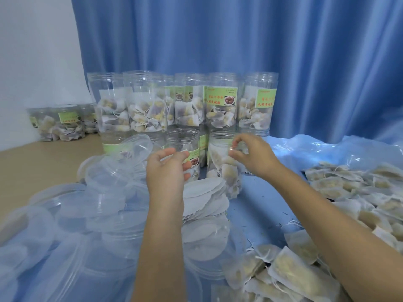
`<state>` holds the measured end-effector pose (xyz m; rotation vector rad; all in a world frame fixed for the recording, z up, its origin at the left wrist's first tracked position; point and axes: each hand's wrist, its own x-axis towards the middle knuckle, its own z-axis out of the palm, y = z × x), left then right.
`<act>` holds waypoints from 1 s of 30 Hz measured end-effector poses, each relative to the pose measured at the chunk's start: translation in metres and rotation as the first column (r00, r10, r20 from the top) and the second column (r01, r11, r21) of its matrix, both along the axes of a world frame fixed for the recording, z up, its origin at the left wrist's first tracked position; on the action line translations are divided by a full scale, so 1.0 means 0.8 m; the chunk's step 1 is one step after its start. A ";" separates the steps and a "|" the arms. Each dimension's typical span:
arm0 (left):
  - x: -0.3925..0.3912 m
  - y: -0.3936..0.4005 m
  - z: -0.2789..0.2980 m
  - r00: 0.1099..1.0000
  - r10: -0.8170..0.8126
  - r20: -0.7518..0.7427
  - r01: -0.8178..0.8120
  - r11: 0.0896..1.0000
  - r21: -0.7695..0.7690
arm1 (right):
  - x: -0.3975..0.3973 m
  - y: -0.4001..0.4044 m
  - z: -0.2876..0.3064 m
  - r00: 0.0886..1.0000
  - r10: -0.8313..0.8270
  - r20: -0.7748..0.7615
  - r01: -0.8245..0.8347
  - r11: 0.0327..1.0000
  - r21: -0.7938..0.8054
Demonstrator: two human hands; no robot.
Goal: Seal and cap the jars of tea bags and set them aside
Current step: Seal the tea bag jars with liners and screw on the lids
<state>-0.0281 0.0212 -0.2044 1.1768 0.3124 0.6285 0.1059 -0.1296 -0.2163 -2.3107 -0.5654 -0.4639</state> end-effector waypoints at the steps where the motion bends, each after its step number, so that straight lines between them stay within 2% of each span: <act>1: 0.000 -0.002 0.001 1.000 -0.002 -0.004 0.002 1.000 0.013 | -0.006 -0.008 -0.002 1.000 0.004 -0.005 -0.004 1.000 0.014; 9: -0.003 -0.014 0.004 0.999 0.028 -0.033 -0.023 0.989 0.147 | -0.063 -0.062 0.018 0.993 -0.065 -0.098 0.050 0.988 -0.149; 11: -0.004 -0.008 0.004 0.998 0.053 -0.032 -0.047 0.986 0.158 | -0.081 -0.052 0.027 0.996 -0.061 0.071 0.069 0.991 -0.115; 13: -0.005 0.000 0.004 0.996 0.087 -0.024 -0.082 0.982 0.169 | -0.100 -0.023 0.028 0.947 0.078 0.312 -0.053 0.995 -0.088; 14: -0.005 0.004 0.003 0.994 0.106 -0.022 -0.100 0.979 0.175 | -0.107 -0.004 0.022 0.927 0.167 0.337 -0.125 0.982 -0.143; 16: -0.005 0.012 -0.001 0.988 0.152 -0.025 -0.143 0.968 0.208 | -0.115 0.032 -0.001 0.928 0.290 0.236 -0.212 0.928 -0.307; 17: -0.004 0.017 -0.004 0.982 0.187 -0.032 -0.174 0.954 0.246 | -0.115 0.043 -0.013 0.934 0.304 0.189 -0.203 0.885 -0.419; 19: -0.003 0.030 -0.010 0.949 0.306 -0.072 -0.256 0.885 0.390 | -0.113 0.052 -0.027 0.948 0.274 0.162 -0.134 0.804 -0.579; 22: -0.006 0.047 -0.023 0.841 0.526 -0.125 -0.310 0.659 0.686 | -0.112 0.050 -0.034 0.968 0.223 0.111 -0.113 0.791 -0.602; 24: -0.005 0.050 -0.033 0.800 0.584 -0.138 -0.262 0.546 0.796 | -0.110 0.051 -0.040 0.950 0.246 0.193 -0.076 0.780 -0.621; 27: 0.000 0.043 -0.048 0.794 0.577 -0.191 -0.173 0.516 0.839 | -0.111 0.053 -0.048 0.919 0.285 0.274 -0.026 0.735 -0.677; 29: 0.004 0.041 -0.055 0.794 0.570 -0.209 -0.118 0.482 0.868 | -0.106 0.051 -0.053 0.933 0.243 0.264 -0.016 0.762 -0.647; 30: 0.007 0.041 -0.057 0.786 0.585 -0.203 -0.095 0.438 0.894 | -0.104 0.050 -0.055 0.944 0.216 0.251 -0.016 0.788 -0.615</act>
